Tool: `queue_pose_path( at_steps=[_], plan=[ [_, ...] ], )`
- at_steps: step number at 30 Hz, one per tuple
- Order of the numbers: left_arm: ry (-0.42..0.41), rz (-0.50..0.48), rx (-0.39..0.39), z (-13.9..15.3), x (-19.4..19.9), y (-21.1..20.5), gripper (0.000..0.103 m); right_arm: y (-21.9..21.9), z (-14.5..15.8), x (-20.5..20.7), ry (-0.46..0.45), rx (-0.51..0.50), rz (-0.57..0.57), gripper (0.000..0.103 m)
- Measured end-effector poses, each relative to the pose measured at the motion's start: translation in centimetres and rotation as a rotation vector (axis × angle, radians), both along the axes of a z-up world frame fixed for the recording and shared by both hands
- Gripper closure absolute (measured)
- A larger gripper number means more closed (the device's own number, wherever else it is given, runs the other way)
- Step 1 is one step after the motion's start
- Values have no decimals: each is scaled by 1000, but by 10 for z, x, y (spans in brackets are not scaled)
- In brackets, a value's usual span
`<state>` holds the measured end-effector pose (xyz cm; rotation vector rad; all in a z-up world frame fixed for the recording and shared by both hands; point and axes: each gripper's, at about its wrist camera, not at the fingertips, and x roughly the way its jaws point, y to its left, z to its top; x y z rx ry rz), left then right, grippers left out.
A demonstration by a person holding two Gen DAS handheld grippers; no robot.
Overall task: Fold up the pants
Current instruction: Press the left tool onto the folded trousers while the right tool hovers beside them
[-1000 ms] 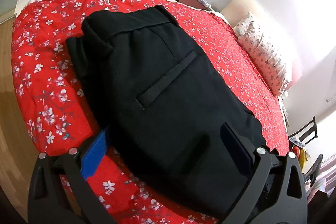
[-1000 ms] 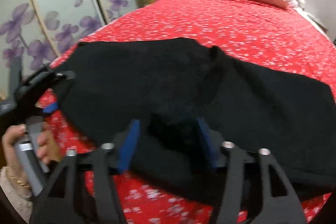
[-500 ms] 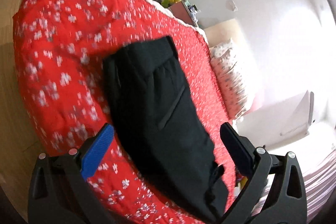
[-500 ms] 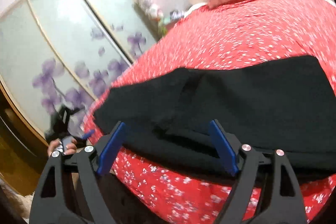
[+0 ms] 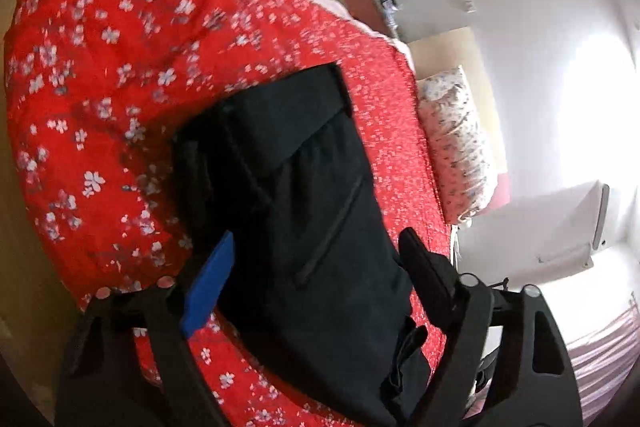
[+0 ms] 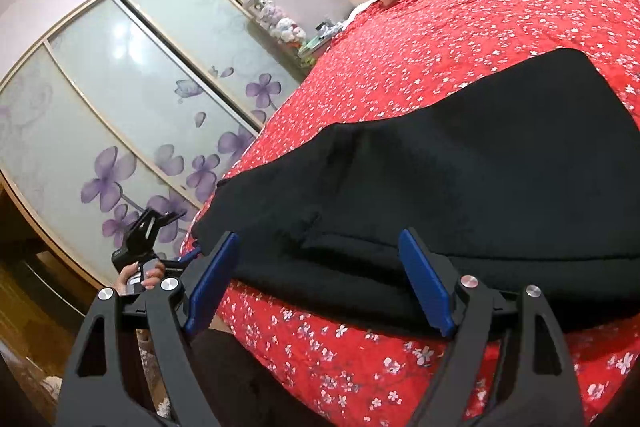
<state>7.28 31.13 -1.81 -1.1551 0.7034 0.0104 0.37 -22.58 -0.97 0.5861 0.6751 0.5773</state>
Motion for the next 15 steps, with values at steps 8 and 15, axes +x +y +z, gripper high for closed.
queue_pose_path(
  at_steps=[8,15],
  plan=[
    [68,10,103,-4,6,-6,96,2,-8,7,35,0,3,20],
    [14,10,142,6,-16,-6,99,-2,-8,5,33,17,-1,20]
  ],
)
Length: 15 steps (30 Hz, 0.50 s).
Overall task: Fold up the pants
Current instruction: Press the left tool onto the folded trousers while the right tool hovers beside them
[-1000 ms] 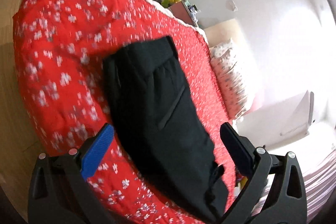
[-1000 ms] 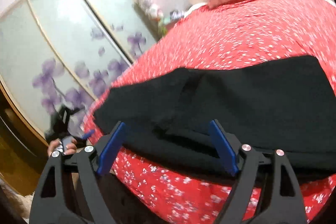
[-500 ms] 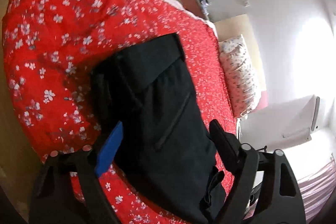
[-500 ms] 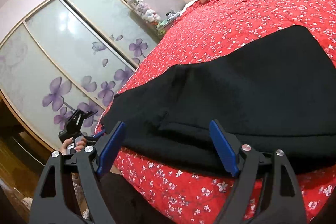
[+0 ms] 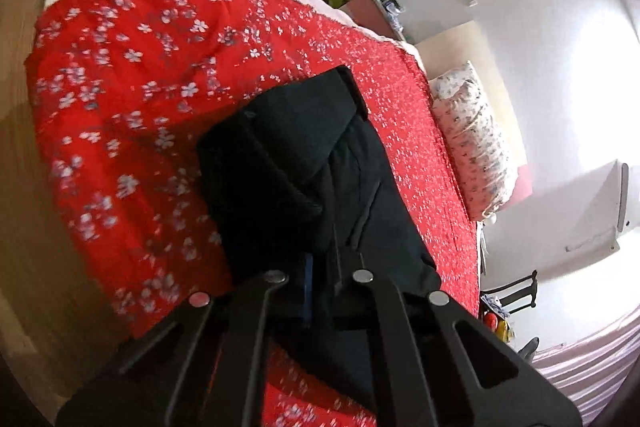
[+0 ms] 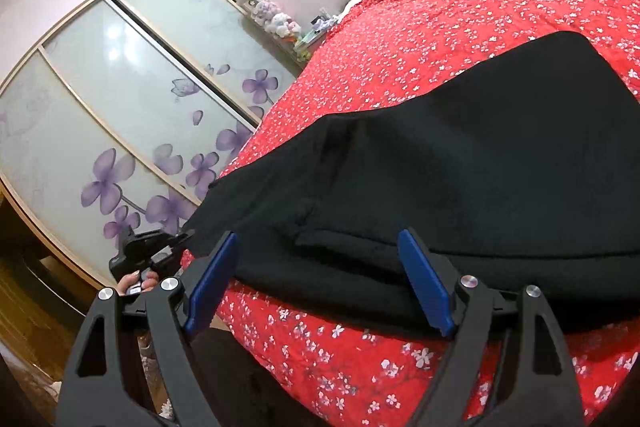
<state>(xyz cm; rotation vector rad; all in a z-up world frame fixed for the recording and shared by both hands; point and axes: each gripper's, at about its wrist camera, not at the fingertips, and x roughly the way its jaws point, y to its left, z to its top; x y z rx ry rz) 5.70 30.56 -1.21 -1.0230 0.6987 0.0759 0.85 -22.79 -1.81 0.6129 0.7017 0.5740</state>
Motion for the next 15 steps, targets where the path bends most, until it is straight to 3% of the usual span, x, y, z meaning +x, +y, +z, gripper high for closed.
queue_pose_path(
  at_steps=[3,6,7,8,10,12,15],
  plan=[
    [55,-11,7,-20,7,4,97,-2,-2,1,1,1,4,20],
    [43,-19,-2,-25,6,5,89,-2,-1,1,1,1,3,20],
    [34,-14,6,-21,1,4,81,-2,-1,0,-3,-1,5,20],
    [29,10,29,-15,-6,5,63,-2,0,0,-7,-3,7,20],
    [0,58,46,-7,-19,13,46,-2,-1,0,-6,-4,6,20],
    [-8,91,40,-4,-24,24,45,-3,-2,1,-2,3,5,20],
    [24,95,-36,-13,-19,40,45,-2,-1,1,-4,3,8,20]
  ],
)
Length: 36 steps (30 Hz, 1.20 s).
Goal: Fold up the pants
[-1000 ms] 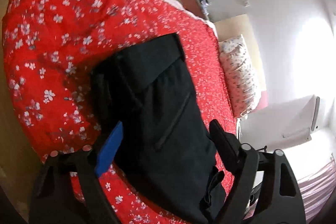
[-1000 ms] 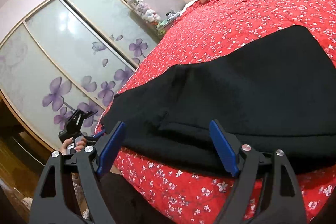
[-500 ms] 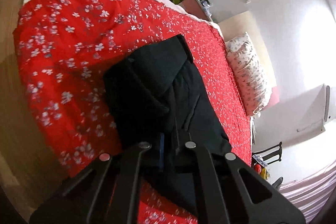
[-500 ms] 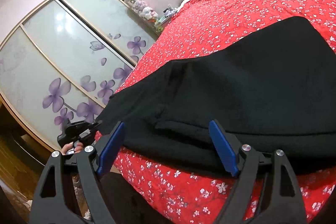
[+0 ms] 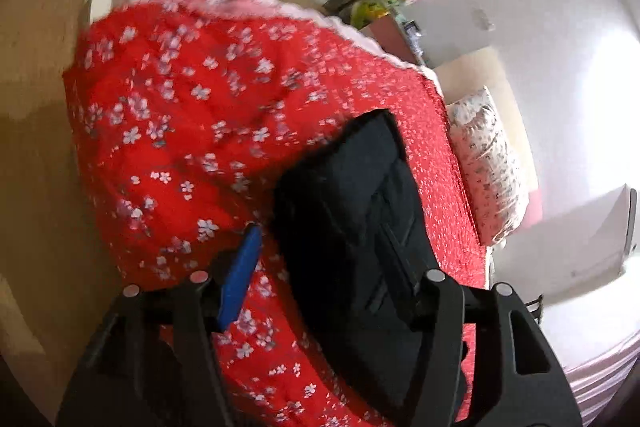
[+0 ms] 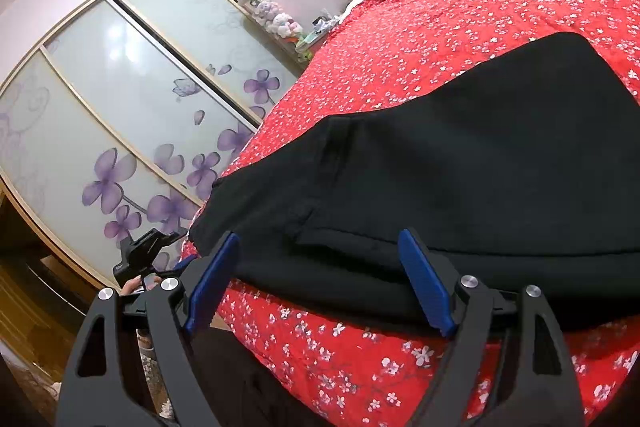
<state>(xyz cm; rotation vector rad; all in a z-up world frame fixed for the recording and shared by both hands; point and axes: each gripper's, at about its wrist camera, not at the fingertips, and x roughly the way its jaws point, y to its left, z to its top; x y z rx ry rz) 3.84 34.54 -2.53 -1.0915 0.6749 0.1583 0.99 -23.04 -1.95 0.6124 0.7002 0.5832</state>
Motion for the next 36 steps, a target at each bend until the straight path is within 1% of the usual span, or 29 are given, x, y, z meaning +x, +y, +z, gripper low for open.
queue_pose_path(
  at_steps=[2,4,7,8,9,10,11,12,13,14,15,16,20,22,24,25,26,27,29,32,36],
  plan=[
    [13,-1,-31,-4,9,4,45,1,0,1,2,-4,3,20],
    [19,-9,-46,-7,16,4,45,3,-1,1,4,-13,6,20],
    [14,-35,-52,-6,28,-1,45,5,-1,2,5,-25,10,20],
    [21,-34,-34,-1,30,-4,45,5,-1,2,7,-26,10,20],
    [6,-40,-16,5,32,-7,44,5,-2,2,9,-25,11,20],
    [-15,-48,-2,9,32,-11,43,5,-2,2,12,-25,11,20],
    [-52,-61,23,17,30,-14,42,5,-2,3,13,-27,12,20],
    [-66,-67,38,20,31,-17,41,6,-2,3,12,-29,12,20],
    [-57,-73,54,21,35,-18,40,6,-3,4,12,-31,14,20],
    [-32,-73,61,19,38,-18,40,7,-3,4,13,-33,15,20],
    [-2,-62,49,13,41,-17,41,8,-2,5,14,-35,16,20],
    [7,-51,38,9,43,-17,41,8,-2,5,14,-37,16,20],
    [29,-39,10,-7,54,-24,51,11,-2,4,8,-49,20,20],
    [37,-13,19,-9,57,-26,52,11,-2,4,9,-50,19,20],
    [41,7,16,-8,59,-26,56,10,-1,3,6,-49,18,20],
    [43,14,19,-6,60,-26,61,10,0,3,4,-50,17,20],
    [42,15,33,-3,60,-28,65,10,1,2,2,-50,16,20],
    [40,13,49,0,59,-30,68,10,2,2,0,-50,16,20],
    [25,3,99,10,55,-36,74,9,3,0,-9,-48,15,20],
    [-23,-29,195,35,52,-50,78,5,6,-4,-23,-31,8,20],
    [-79,-75,290,72,51,-75,79,-8,13,-10,-51,9,-30,20]
  ],
)
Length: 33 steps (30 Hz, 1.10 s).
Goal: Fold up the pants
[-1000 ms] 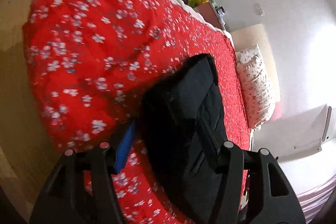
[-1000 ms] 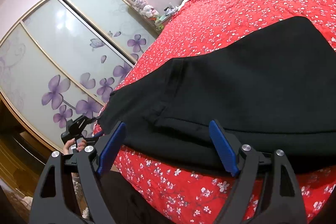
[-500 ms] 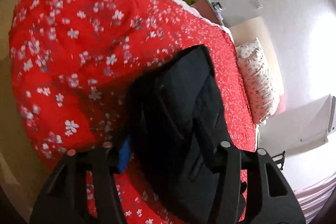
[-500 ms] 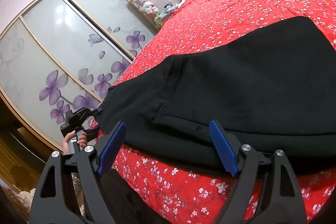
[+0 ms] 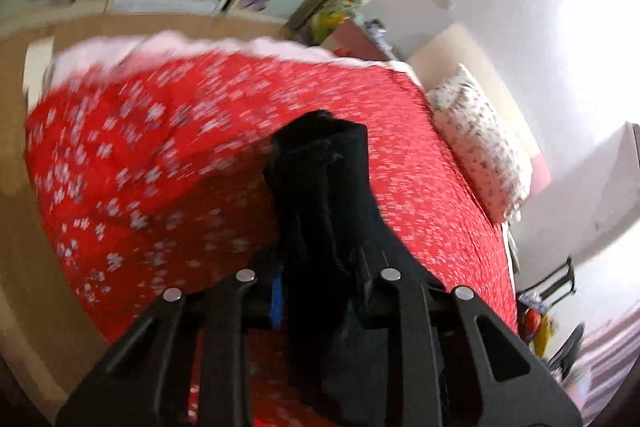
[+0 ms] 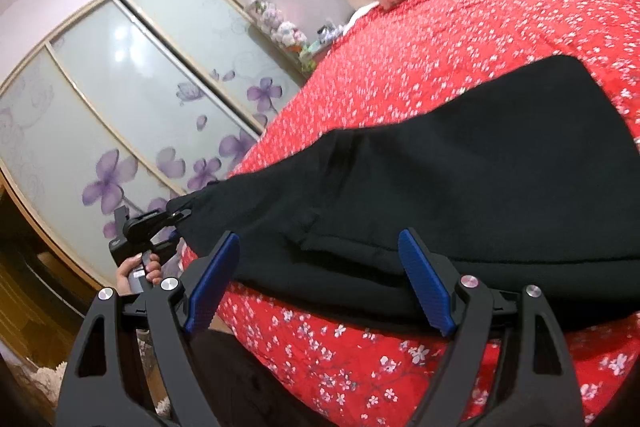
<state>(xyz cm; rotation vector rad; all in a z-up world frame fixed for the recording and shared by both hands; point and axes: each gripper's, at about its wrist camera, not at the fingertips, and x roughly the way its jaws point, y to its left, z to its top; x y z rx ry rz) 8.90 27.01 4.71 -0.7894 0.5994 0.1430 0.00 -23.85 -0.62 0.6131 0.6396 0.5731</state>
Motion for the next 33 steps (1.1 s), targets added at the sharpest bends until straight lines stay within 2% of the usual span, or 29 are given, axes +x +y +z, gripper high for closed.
queue_pose_path(
  at_steps=[5,8,11,15,18,21,24,26,28,29,31,33],
  plan=[
    [-111,-103,185,61,-3,-67,80,-38,6,-11,-31,116,-134,16],
    [-172,-170,226,90,-4,-104,80,-65,8,-17,-43,179,-226,16],
    [-225,-267,283,119,-6,-161,80,-91,6,-26,-47,240,-322,16],
    [-247,-393,316,137,-1,-234,80,-127,-3,-35,-28,326,-436,16],
    [-245,-492,318,132,6,-293,80,-146,-9,-42,-18,372,-497,16],
    [-215,-616,324,107,11,-359,80,-163,-13,-50,-17,404,-567,16],
    [-123,-746,344,57,9,-420,80,-179,-21,-53,5,434,-628,16],
    [-12,-820,365,10,11,-456,80,-187,-29,-53,35,461,-644,16],
    [36,-840,378,-19,10,-468,80,-190,-36,-51,59,483,-642,16],
    [17,-835,407,-26,5,-472,80,-192,-38,-51,69,491,-640,16],
    [-21,-821,463,-22,-1,-478,80,-195,-39,-52,71,493,-641,16],
    [-45,-810,464,-11,-3,-478,80,-199,-38,-53,59,490,-651,16]
  ],
)
